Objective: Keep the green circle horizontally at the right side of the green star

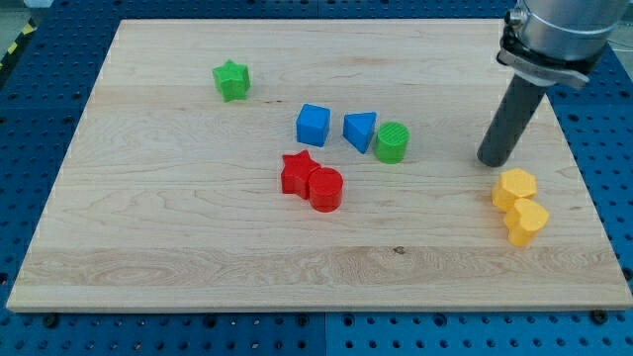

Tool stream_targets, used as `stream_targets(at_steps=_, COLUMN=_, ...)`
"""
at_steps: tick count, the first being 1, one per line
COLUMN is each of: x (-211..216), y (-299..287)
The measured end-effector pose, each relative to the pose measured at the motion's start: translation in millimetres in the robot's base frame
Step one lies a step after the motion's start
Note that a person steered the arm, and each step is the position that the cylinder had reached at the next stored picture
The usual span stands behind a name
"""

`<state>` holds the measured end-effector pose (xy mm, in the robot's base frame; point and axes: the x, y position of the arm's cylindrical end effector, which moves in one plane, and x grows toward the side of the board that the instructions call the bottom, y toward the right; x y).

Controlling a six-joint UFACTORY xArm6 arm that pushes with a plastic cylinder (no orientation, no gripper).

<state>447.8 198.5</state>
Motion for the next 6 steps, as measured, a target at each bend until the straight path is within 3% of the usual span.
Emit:
stream_targets(at_steps=2, x=-2, y=-2)
stream_targets(at_steps=4, x=39, y=-62)
stream_targets(at_steps=5, x=39, y=-107)
stream_targets(at_steps=6, x=-8, y=-112)
